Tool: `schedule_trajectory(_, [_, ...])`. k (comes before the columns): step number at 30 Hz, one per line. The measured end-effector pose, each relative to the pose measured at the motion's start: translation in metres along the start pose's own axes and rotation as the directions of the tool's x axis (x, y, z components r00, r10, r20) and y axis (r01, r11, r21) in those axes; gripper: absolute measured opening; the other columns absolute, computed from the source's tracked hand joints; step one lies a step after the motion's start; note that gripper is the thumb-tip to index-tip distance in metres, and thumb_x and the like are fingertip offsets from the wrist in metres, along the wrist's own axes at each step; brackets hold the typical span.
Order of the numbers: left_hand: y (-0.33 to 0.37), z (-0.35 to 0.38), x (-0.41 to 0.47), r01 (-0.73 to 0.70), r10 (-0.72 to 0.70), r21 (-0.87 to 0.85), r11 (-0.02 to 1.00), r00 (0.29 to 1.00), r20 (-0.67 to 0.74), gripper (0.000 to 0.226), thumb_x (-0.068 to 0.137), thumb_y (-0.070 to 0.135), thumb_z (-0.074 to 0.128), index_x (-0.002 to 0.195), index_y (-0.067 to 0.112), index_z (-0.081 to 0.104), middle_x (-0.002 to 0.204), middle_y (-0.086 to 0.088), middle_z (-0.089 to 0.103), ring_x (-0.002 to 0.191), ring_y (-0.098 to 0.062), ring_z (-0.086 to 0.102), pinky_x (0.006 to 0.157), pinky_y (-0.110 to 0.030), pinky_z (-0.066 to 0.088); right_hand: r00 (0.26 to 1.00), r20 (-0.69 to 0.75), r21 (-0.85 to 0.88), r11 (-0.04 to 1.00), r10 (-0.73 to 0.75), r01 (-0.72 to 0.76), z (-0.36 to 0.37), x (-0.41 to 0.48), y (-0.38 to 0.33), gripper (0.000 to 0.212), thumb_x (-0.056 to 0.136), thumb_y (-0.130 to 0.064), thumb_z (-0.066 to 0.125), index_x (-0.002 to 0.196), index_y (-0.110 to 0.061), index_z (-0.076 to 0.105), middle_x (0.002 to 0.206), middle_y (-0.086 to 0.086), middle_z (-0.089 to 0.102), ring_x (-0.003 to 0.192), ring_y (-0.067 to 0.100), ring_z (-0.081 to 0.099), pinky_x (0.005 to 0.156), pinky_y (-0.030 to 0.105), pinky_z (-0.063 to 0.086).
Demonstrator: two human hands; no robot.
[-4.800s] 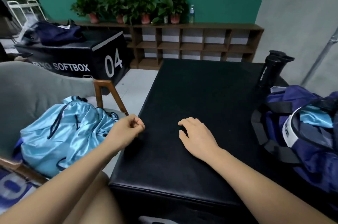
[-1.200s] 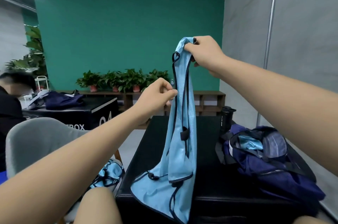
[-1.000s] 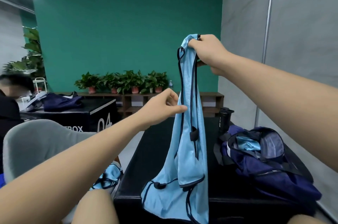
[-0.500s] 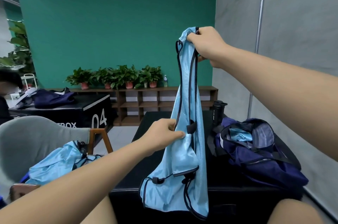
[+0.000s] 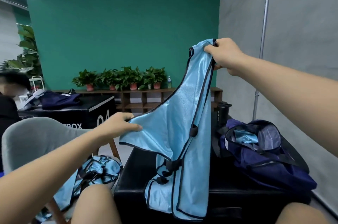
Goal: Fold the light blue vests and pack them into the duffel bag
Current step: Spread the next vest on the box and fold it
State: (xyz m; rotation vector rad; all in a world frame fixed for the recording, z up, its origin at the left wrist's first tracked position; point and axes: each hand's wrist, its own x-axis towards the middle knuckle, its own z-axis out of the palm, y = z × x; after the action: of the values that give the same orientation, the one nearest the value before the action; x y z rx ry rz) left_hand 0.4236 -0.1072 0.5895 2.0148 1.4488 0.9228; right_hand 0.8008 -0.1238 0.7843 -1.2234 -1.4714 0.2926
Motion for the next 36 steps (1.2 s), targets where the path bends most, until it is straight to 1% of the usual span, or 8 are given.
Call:
schedule_trajectory(7, [-0.001,-0.063,0.009,0.017,-0.026,-0.08,0.997,0.993,-0.116,0.03,0.08,0.026,0.092,0.09,0.007,0.071,0.084,-0.01,0.076,0.075,-0.019,0.065,0.075,-0.034,0.046,0.999,-0.014,-0.027,0.999,0.03,-0.031,-0.009,0.001,0.01,0.023,0.099,-0.023,0.06,0.109,-0.012,0.077,0.099,0.012,0.078,0.081,0.021,0.072,0.066,0.04,0.067])
schedule_trajectory(13, [0.013,-0.098,0.016,0.019,-0.054,-0.219,0.976,0.986,-0.157,0.026,0.083,0.016,0.09,0.1,0.006,0.071,0.093,-0.007,0.076,0.087,-0.02,0.067,0.076,-0.032,0.049,1.0,-0.014,-0.005,1.0,0.012,-0.012,-0.017,0.002,0.011,0.023,0.104,-0.022,0.058,0.113,-0.009,0.075,0.1,0.011,0.076,0.08,0.02,0.072,0.056,0.029,0.06])
schedule_trajectory(20, [0.044,-0.13,0.015,-0.097,-0.053,-0.619,0.78,0.974,-0.22,0.046,0.076,0.015,0.089,0.115,0.024,0.067,0.108,-0.005,0.075,0.097,-0.022,0.072,0.08,-0.036,0.054,0.999,-0.047,0.033,0.999,-0.01,0.012,-0.028,0.007,0.009,0.027,0.104,-0.024,0.06,0.118,-0.004,0.072,0.105,0.014,0.076,0.086,0.024,0.074,0.07,0.039,0.067])
schedule_trajectory(23, [0.064,-0.13,0.011,-0.196,0.003,-0.709,0.677,0.964,-0.264,0.043,0.073,0.022,0.087,0.108,0.03,0.063,0.095,0.004,0.075,0.079,-0.015,0.073,0.07,-0.032,0.055,0.997,-0.073,0.064,0.998,0.0,0.005,-0.03,0.008,0.01,0.034,0.102,-0.029,0.063,0.118,0.0,0.069,0.113,0.022,0.075,0.088,0.03,0.076,0.083,0.058,0.064])
schedule_trajectory(26, [0.081,-0.127,0.01,-0.248,0.041,-0.71,0.659,0.955,-0.295,0.043,0.085,0.019,0.079,0.124,0.029,0.062,0.068,0.007,0.069,0.044,-0.011,0.055,0.044,-0.025,0.042,0.994,-0.107,0.095,0.995,-0.01,0.02,-0.033,0.01,0.012,0.04,0.1,-0.035,0.064,0.116,0.002,0.066,0.103,0.023,0.074,0.082,0.026,0.068,0.076,0.055,0.063])
schedule_trajectory(28, [0.09,-0.129,0.01,-0.265,0.067,-0.709,0.653,0.953,-0.295,0.043,0.096,0.014,0.072,0.134,0.032,0.063,0.084,0.007,0.076,0.056,-0.014,0.066,0.051,-0.026,0.051,0.991,-0.132,0.124,0.992,-0.015,0.031,-0.036,0.012,0.013,0.045,0.098,-0.041,0.064,0.113,0.001,0.064,0.091,0.013,0.067,0.08,0.023,0.061,0.071,0.044,0.051])
schedule_trajectory(31, [0.103,-0.131,0.007,-0.281,0.104,-0.681,0.677,0.952,-0.289,0.047,0.096,0.019,0.075,0.133,0.048,0.068,0.129,0.005,0.072,0.098,-0.023,0.076,0.082,-0.042,0.062,0.988,-0.156,0.17,0.984,-0.018,0.045,-0.04,0.014,0.014,0.054,0.093,-0.049,0.065,0.11,0.002,0.061,0.087,0.007,0.061,0.078,0.021,0.056,0.072,0.041,0.043])
schedule_trajectory(36, [0.115,-0.134,0.004,-0.359,0.188,-0.669,0.651,0.93,-0.316,0.049,0.096,0.017,0.074,0.134,0.048,0.068,0.134,0.006,0.073,0.096,-0.021,0.076,0.081,-0.037,0.062,0.976,-0.215,0.278,0.956,-0.031,0.092,-0.044,0.008,0.01,0.044,0.101,-0.039,0.063,0.113,0.003,0.063,0.091,0.009,0.062,0.08,0.021,0.061,0.074,0.04,0.048])
